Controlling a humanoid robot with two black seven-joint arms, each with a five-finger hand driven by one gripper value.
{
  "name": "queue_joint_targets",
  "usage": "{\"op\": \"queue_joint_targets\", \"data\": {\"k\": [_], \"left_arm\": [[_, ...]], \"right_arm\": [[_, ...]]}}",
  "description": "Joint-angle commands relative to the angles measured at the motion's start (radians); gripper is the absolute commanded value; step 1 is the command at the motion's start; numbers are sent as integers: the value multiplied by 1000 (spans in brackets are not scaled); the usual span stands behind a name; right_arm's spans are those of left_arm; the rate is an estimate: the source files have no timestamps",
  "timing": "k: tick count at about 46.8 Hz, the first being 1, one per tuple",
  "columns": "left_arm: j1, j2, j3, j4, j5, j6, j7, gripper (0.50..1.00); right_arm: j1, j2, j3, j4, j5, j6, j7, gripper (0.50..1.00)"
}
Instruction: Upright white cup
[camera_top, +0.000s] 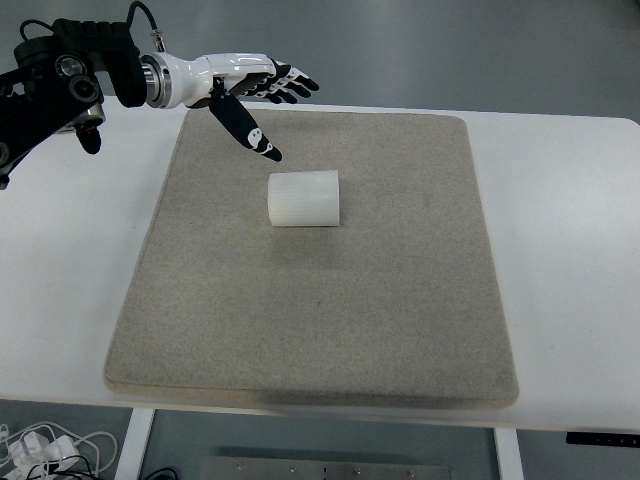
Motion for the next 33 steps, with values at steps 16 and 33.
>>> {"op": "queue_joint_targets", "data": {"k": [16,33], "left_arm": [[-100,-81,172,-14,3,-4,102,988],[-101,-196,212,41,84,22,154,979]], "right_arm": [[0,0,0,0,0,0,0,952],[0,0,0,0,0,0,0,952]]}}
